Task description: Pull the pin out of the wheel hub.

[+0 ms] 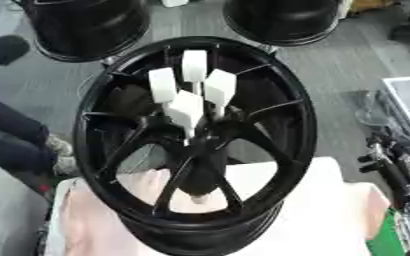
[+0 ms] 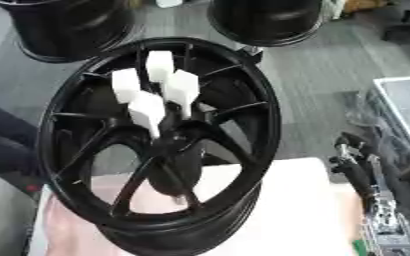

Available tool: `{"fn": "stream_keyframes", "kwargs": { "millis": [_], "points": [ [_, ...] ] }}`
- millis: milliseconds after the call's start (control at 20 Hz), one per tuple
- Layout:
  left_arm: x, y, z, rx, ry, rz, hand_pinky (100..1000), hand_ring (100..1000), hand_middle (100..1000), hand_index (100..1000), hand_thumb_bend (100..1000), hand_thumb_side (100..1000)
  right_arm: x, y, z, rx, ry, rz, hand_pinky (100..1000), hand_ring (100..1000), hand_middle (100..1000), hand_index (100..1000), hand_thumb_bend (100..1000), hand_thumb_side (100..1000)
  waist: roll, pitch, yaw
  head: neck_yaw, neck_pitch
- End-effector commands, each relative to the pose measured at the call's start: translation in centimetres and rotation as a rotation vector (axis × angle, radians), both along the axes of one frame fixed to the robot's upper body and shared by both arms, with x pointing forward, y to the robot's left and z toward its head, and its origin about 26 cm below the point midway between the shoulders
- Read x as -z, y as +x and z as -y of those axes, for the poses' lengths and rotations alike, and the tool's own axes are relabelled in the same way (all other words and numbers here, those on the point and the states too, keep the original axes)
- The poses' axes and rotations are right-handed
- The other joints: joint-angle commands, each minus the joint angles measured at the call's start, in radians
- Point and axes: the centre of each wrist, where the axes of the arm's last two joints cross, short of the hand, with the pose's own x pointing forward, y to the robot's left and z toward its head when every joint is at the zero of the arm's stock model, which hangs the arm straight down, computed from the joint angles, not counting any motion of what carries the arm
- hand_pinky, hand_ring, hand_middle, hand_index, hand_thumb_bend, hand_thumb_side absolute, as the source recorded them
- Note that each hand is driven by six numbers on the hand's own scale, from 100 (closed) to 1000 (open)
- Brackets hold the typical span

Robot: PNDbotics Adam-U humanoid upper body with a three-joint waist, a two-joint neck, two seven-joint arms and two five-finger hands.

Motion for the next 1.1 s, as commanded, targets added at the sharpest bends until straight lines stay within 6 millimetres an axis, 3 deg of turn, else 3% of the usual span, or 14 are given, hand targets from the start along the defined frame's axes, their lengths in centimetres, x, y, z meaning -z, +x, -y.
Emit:
{"fn": "stream_keyframes", "kwargs": {
  "millis": [50, 850, 1100],
  "points": [
    [0.5, 1.4, 1.1, 0.113, 0.222, 0.010, 684, 529, 795, 871, 245, 807, -0.6, 0.0, 0.7, -0.005, -0.034, 0.006, 474, 564, 764, 840, 100, 641, 0.001, -0.020, -0.003, -0.008, -0.002],
    [3.3, 5.2, 7.2, 0.151, 0.477, 0.049, 674, 543, 813, 857, 355, 760, -0.2, -0.2, 0.5, -0.014, -0.028, -0.007, 475, 564, 764, 840, 100, 642, -0.002, -0.035, -0.003, -0.044, -0.002],
    [4.3, 5.9, 8.2, 0.143, 0.529, 0.065, 672, 548, 815, 853, 397, 825, -0.1, -0.2, 0.5, -0.018, -0.026, -0.007, 475, 564, 764, 840, 100, 643, -0.002, -0.032, -0.008, -0.046, -0.004]
  ]
}}
